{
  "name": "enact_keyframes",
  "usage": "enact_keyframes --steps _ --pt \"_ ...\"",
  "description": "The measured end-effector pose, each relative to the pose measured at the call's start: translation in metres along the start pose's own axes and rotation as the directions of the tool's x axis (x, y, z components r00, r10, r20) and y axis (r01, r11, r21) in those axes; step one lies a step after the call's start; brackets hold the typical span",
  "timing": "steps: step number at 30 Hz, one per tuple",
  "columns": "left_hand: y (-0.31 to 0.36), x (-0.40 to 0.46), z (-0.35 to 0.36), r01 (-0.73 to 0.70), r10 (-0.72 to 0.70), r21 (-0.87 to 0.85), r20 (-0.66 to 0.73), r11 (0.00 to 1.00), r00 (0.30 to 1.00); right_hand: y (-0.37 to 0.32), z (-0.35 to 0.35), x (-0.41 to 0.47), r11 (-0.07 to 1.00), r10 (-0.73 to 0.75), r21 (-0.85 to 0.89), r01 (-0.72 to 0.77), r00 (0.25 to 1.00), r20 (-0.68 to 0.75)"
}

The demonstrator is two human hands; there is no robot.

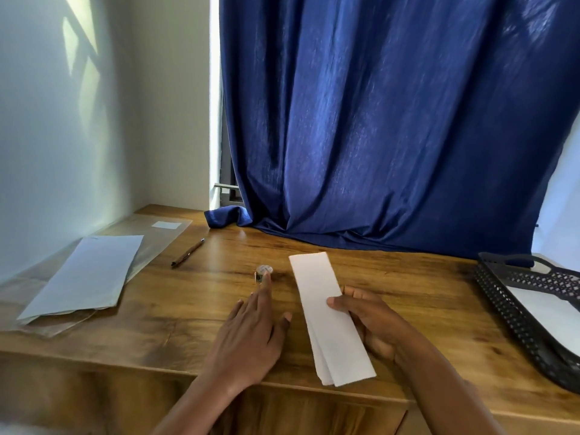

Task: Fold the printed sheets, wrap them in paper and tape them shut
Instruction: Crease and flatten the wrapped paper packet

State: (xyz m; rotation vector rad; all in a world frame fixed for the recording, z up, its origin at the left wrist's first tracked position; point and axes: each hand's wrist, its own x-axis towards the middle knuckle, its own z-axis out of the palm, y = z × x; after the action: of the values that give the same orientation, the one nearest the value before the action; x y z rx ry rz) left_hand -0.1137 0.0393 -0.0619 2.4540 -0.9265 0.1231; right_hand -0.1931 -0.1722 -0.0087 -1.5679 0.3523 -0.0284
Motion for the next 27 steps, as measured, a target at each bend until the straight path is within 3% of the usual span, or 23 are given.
enact_keyframes --steps 4,9,11,15,19,21,24,27 --pt "0.0 0.002 0.002 0.004 -0.006 0.094 0.024 0.996 1.0 0.009 0.017 0.003 0.993 -0.041 0.107 0.055 0.991 -0.127" --pt "-0.002 0.001 0.0 -0.016 0.008 0.123 0.065 0.992 0.998 0.017 0.025 0.006 0.991 -0.123 0.016 0.131 0.964 -0.235" --pt "-0.004 0.0 -0.002 -0.01 0.007 0.043 0.057 0.999 0.998 0.02 0.026 0.005 0.986 -0.167 -0.052 0.159 0.955 -0.245" --pt "-0.012 0.005 -0.017 0.054 -0.061 -0.383 -0.008 0.922 0.998 0.026 0.02 0.003 0.967 -0.232 -0.153 0.204 0.953 -0.195" --pt "-0.04 0.007 -0.051 0.043 -0.103 -0.5 -0.093 0.865 0.99 0.025 0.022 0.003 0.955 -0.249 -0.21 0.211 0.952 -0.177" --pt "-0.061 0.011 -0.08 0.056 -0.156 -0.453 -0.188 0.89 0.97 0.026 0.024 0.004 0.946 -0.262 -0.242 0.215 0.947 -0.186" --pt "-0.106 0.023 -0.127 0.224 -0.274 -0.184 -0.321 0.957 0.907 0.027 0.025 0.003 0.946 -0.267 -0.239 0.219 0.945 -0.191" --pt "-0.159 0.032 -0.157 0.458 -0.438 -0.002 -0.296 0.889 0.849 0.026 0.026 0.003 0.947 -0.262 -0.237 0.216 0.947 -0.185"
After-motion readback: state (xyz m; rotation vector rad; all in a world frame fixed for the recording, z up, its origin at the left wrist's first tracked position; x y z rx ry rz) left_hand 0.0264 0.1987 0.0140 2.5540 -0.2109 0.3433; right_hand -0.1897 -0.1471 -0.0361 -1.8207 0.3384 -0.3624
